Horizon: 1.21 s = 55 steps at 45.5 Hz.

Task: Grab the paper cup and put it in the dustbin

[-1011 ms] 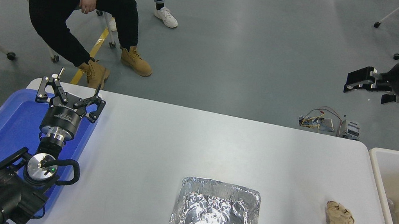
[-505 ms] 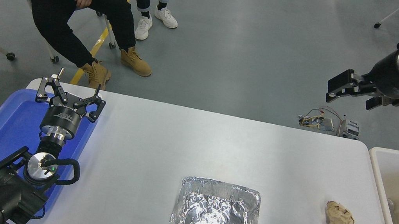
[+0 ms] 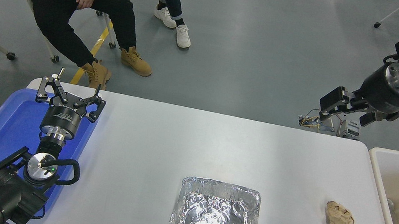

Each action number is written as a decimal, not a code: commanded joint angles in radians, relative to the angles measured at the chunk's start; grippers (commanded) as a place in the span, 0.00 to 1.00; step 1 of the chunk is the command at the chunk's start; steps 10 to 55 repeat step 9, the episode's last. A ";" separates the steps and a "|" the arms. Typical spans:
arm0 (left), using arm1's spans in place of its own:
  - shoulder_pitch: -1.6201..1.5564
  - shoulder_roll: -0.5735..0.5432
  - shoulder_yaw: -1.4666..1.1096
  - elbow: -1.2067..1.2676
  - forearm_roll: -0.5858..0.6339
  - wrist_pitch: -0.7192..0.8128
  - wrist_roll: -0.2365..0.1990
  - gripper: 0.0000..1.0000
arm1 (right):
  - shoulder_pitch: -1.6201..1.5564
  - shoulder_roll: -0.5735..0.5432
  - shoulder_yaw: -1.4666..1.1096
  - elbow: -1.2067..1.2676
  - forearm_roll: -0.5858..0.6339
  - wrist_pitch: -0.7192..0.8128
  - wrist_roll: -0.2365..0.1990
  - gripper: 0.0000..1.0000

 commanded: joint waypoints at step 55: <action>0.000 0.000 0.001 0.000 0.000 0.000 0.000 1.00 | -0.031 0.002 -0.004 0.003 -0.007 0.001 0.000 1.00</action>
